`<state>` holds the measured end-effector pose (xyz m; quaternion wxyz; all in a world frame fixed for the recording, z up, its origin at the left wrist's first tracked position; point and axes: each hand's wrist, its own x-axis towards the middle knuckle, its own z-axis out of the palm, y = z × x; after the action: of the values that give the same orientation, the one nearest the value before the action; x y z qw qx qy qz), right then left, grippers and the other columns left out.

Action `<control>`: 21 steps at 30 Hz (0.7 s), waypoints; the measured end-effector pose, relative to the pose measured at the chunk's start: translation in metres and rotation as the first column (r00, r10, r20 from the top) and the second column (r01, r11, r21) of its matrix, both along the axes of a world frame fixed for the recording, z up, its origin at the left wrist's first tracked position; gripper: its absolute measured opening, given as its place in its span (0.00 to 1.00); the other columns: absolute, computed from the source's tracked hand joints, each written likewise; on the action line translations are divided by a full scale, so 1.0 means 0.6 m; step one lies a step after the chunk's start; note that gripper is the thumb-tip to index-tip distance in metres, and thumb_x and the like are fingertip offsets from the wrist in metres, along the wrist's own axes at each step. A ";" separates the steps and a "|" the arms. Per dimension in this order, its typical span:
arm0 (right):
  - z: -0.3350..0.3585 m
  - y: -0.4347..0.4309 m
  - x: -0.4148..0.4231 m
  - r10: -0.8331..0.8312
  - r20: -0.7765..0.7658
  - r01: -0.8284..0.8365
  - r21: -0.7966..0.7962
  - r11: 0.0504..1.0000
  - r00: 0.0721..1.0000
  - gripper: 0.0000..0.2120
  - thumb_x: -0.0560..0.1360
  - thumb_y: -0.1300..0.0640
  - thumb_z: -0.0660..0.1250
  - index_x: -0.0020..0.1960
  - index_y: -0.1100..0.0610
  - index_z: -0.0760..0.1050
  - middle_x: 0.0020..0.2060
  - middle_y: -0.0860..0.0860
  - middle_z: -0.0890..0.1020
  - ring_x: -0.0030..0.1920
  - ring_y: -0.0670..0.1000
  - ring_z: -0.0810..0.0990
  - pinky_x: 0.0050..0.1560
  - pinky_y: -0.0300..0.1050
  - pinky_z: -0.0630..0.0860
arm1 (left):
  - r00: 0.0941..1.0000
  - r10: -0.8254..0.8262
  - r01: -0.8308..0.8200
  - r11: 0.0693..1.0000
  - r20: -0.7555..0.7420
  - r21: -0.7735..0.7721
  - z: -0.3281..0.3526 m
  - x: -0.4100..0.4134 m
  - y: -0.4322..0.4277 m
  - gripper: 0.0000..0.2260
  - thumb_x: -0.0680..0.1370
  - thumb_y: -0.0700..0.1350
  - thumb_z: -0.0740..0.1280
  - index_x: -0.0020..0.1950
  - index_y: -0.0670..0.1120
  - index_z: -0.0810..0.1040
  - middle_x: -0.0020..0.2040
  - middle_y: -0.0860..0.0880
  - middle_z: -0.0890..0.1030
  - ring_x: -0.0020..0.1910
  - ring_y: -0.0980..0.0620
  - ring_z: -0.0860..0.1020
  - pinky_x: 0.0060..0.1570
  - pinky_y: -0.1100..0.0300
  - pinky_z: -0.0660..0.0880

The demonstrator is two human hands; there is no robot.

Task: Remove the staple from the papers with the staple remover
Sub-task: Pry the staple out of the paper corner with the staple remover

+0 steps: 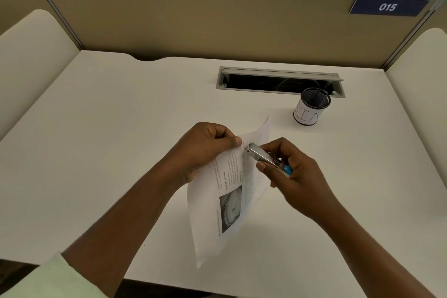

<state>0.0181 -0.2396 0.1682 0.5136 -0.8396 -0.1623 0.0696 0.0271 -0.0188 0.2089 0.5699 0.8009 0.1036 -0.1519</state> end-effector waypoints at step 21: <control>-0.011 0.008 -0.007 0.006 0.190 -0.007 0.007 1.000 0.982 0.08 0.78 0.54 0.71 0.54 0.43 0.76 0.42 0.31 0.79 0.41 0.39 0.78 0.38 0.26 0.70 | 0.999 0.048 -0.048 0.998 -0.001 -0.029 -0.001 0.002 -0.016 0.08 0.76 0.47 0.74 0.42 0.44 0.87 0.40 0.47 0.87 0.38 0.49 0.83 0.43 0.55 0.76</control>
<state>0.0138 -0.2350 0.1614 0.4987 -0.8400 -0.2135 -0.0099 0.0281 -0.0282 0.2083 0.5849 0.7898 0.1208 -0.1398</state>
